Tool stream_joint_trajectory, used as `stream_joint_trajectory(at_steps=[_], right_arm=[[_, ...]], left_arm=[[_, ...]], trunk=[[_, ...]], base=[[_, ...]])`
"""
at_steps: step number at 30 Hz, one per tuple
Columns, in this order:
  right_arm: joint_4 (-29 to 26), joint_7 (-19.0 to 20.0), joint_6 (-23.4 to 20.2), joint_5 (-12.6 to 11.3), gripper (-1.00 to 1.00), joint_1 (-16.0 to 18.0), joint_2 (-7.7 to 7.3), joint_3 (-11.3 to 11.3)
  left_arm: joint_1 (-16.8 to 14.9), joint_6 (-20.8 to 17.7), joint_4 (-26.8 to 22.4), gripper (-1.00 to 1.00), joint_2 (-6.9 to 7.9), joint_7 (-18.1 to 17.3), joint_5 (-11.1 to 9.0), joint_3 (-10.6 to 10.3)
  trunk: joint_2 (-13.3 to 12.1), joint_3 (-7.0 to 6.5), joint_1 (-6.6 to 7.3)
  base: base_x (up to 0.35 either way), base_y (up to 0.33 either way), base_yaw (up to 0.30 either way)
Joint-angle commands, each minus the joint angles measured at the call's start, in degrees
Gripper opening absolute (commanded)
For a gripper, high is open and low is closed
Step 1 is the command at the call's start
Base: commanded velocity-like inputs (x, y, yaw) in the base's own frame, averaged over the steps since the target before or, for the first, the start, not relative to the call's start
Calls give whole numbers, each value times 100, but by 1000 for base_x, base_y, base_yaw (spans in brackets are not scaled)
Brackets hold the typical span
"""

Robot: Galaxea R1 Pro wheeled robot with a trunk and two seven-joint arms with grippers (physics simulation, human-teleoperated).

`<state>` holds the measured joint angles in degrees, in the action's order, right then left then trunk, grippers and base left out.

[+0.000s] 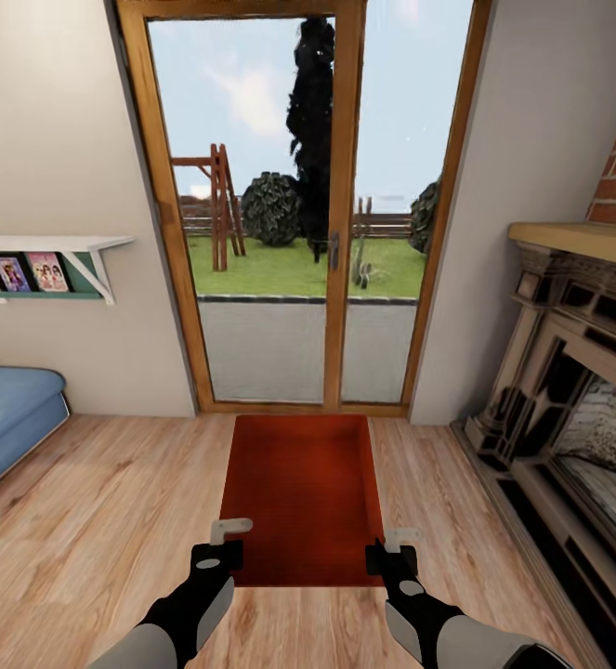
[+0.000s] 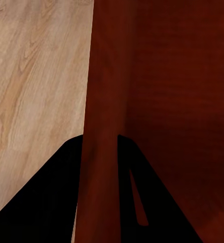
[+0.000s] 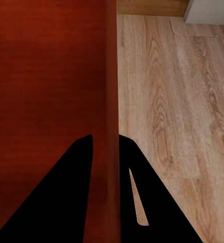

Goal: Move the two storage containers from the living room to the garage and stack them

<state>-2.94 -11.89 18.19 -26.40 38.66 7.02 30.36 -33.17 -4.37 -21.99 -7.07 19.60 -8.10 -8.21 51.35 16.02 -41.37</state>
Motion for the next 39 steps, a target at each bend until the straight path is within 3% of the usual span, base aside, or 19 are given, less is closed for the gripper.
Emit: stream_joint_trajectory(at_steps=[1, 39], right_arm=[[13, 3, 9, -84, -100, 1, 1, -100], [22, 3, 9, -93, -100, 1, 1, -100]], left_arm=[[-6, -38, -60, -100, 4, 62, 65, 48], [-6, -21, -60, -100, 4, 62, 62, 48]], trunk=[[5, -2, -1], [5, -354, -1]], base=[[0, 0, 0], [0, 0, 0]])
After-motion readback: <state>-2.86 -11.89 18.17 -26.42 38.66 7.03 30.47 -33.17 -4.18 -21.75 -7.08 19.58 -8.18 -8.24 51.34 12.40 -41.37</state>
